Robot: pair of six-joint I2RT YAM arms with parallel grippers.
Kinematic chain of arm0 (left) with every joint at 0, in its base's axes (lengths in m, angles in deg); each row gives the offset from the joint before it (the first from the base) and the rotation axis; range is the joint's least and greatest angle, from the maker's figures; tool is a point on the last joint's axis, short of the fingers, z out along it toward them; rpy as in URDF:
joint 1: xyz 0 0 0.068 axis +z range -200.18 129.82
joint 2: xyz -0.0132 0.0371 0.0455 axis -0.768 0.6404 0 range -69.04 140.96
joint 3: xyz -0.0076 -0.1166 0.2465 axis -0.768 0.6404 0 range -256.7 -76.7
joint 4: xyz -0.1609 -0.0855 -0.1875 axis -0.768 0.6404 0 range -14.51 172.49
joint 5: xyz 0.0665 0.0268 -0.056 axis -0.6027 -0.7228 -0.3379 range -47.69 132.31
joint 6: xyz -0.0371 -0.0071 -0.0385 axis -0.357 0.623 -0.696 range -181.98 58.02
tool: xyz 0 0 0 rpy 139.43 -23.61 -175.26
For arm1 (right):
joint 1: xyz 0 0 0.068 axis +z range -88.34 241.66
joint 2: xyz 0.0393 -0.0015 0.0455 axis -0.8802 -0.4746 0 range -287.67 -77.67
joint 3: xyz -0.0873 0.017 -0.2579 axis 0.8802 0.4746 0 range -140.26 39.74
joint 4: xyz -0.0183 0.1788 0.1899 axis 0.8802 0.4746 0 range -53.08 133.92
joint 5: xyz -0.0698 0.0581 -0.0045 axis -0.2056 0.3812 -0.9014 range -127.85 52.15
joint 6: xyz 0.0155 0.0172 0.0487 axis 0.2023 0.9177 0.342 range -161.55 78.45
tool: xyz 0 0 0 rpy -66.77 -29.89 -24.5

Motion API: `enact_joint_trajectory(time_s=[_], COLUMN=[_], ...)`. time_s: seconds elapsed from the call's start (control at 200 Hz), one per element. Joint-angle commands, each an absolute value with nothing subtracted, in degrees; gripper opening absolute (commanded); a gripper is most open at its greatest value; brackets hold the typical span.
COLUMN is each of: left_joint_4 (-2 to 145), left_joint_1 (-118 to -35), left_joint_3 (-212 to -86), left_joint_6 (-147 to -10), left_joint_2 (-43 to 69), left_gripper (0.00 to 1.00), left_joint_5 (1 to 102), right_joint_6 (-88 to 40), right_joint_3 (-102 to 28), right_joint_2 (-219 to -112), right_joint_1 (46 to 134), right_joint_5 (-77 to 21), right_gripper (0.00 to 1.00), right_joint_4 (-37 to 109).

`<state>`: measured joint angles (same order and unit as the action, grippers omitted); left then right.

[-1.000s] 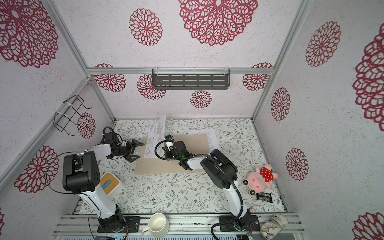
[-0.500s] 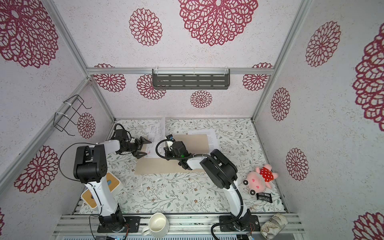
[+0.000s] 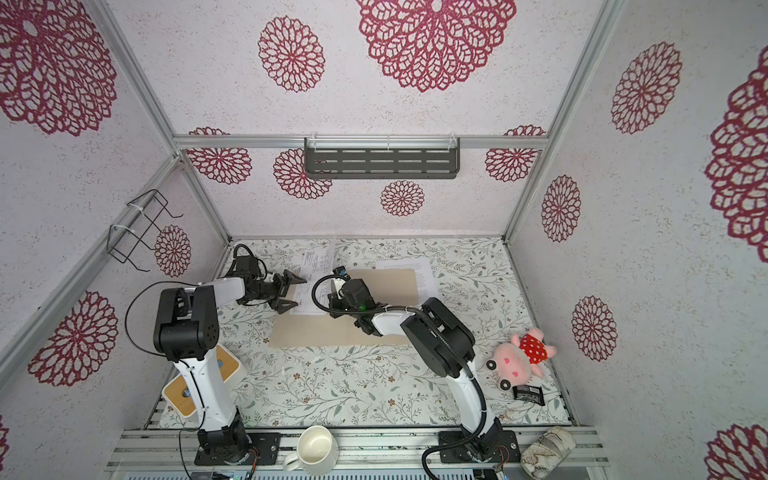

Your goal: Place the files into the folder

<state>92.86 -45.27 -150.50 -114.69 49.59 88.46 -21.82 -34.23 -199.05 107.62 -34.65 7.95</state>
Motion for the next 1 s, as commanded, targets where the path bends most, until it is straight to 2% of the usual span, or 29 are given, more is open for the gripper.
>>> enact_joint_trajectory(time_s=[0.0,0.205,0.47,0.581,0.641,0.811,0.901,0.996], left_joint_4=[90.43,89.39,96.67,99.66,100.70,100.94,100.45,99.49], left_joint_1=[-45.85,-46.56,-46.91,-46.93,-47.01,-46.95,-46.93,-46.93], left_joint_3=[-151.01,-150.22,-150.43,-150.36,-150.18,-149.08,-148.47,-147.81], left_joint_6=[-116.05,-116.95,-112.58,-110.71,-109.68,-108.48,-108.32,-108.21], left_joint_2=[50.14,50.81,51.17,51.32,51.12,50.75,50.60,50.31], left_gripper=[0.95,0.95,0.94,0.93,0.93,0.91,0.91,0.91], left_joint_5=[87.97,87.07,80.72,78.26,77.45,76.99,77.03,77.54], right_joint_6=[-20.35,-19.42,-19.11,-17.09,-15.42,-12.38,-10.89,-9.55], right_joint_3=[-35.84,-35.62,-36.36,-38.06,-39.31,-41.10,-41.21,-41.55], right_joint_2=[-197.96,-197.96,-197.91,-198.34,-198.76,-199.68,-199.83,-200.22], right_joint_1=[107.28,107.28,107.19,106.86,106.59,105.62,104.89,104.17], right_joint_5=[-35.43,-35.26,-35.61,-36.08,-36.12,-34.55,-33.62,-31.77], right_gripper=[0.00,0.00,0.00,0.03,0.09,0.16,0.27,0.31], right_joint_4=[9.05,9.72,11.44,15.18,17.66,20.33,20.24,20.28])
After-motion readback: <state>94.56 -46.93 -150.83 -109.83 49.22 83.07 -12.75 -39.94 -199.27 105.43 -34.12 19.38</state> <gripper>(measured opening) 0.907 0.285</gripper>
